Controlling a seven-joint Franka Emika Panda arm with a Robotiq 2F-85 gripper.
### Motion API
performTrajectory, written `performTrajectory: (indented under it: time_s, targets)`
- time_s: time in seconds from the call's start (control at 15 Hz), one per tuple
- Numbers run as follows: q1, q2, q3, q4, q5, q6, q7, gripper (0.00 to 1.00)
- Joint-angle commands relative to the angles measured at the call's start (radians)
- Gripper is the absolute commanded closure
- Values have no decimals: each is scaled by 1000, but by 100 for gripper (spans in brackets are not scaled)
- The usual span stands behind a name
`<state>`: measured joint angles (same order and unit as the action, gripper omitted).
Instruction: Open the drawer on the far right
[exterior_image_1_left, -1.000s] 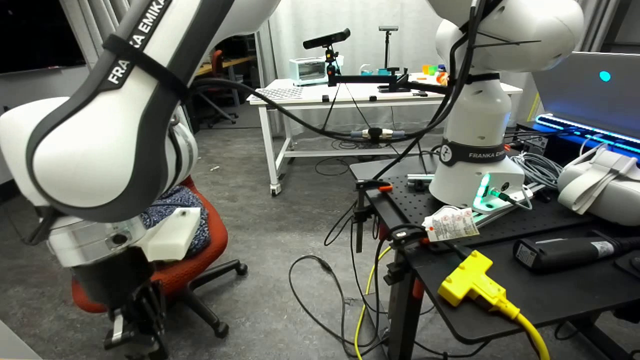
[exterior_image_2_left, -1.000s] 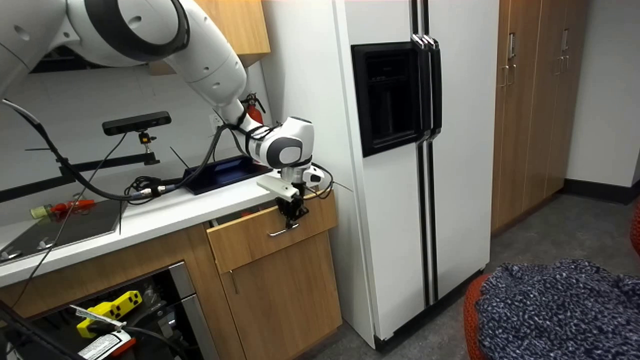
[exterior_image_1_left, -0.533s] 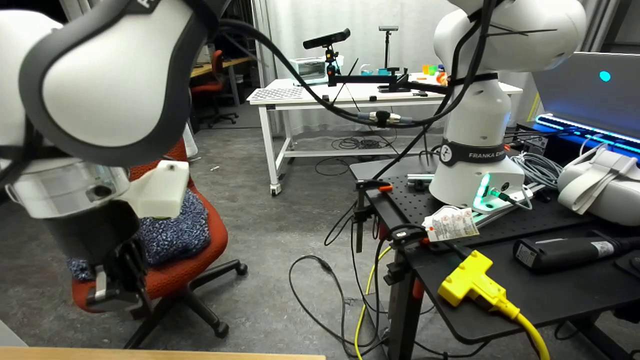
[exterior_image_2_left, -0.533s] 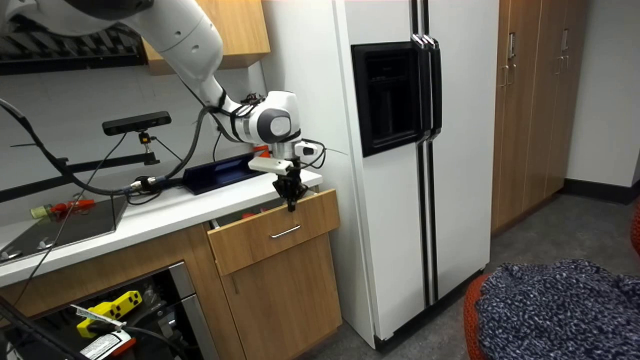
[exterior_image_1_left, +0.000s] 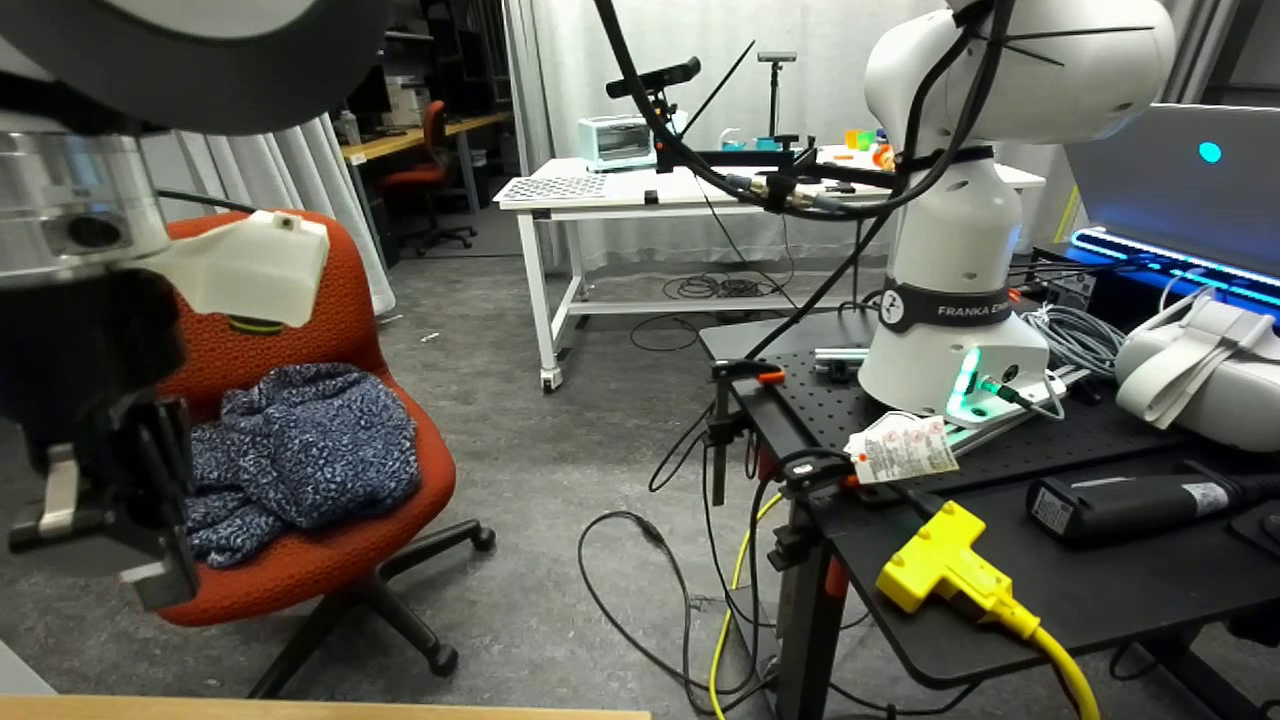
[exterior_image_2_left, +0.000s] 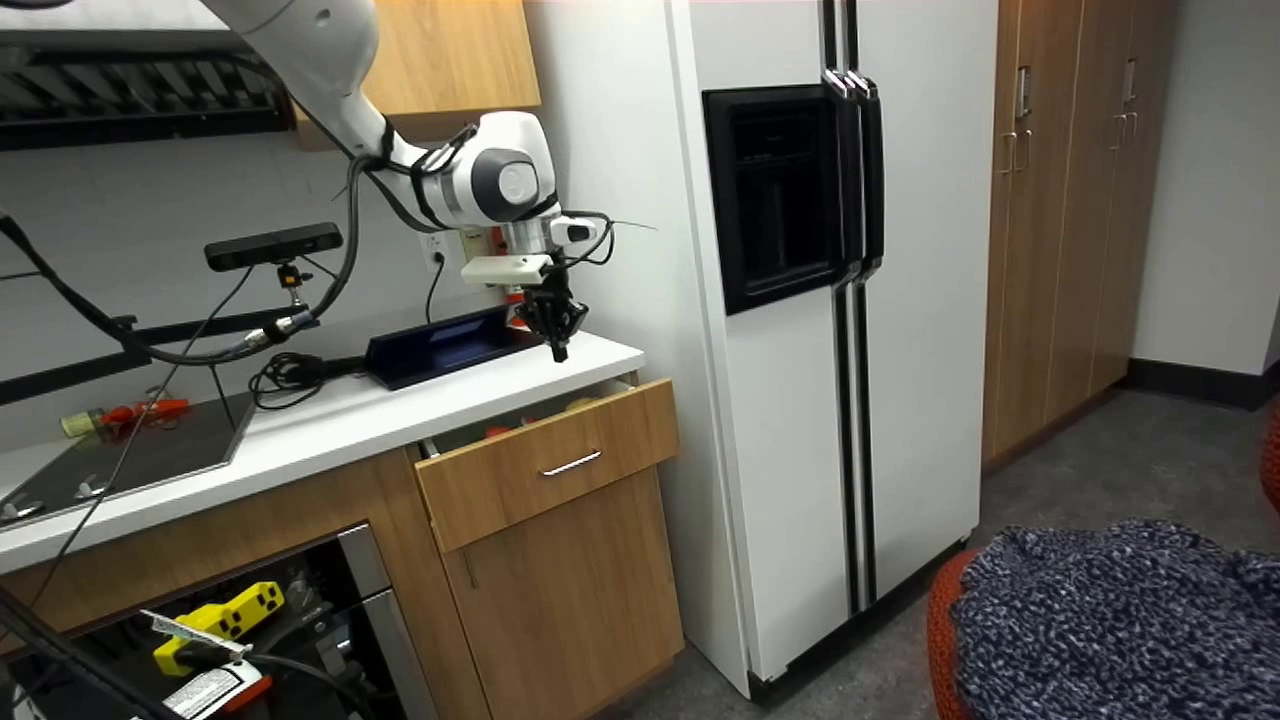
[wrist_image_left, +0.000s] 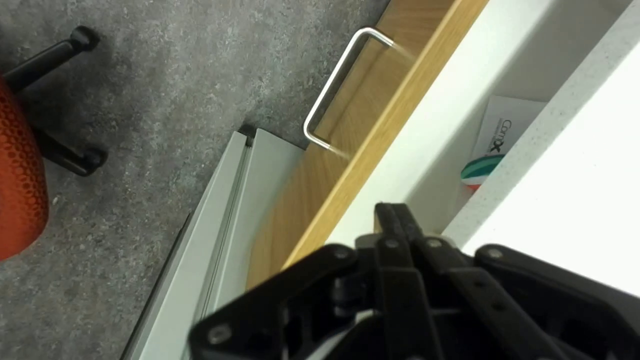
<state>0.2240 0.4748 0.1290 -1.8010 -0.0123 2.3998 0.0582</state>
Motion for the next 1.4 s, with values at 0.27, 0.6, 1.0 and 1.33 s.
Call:
performTrajectory:
  time_s: [0.27,0.6,1.0,1.33]
  targets:
    - [-56,166,84,63,142,72,-115,100]
    - [-67,239,104,126,159,53,-154,100]
    - [-47,255,60,134,107,23,-125,100]
    - [-35,241,24,106,77,3,-93,100]
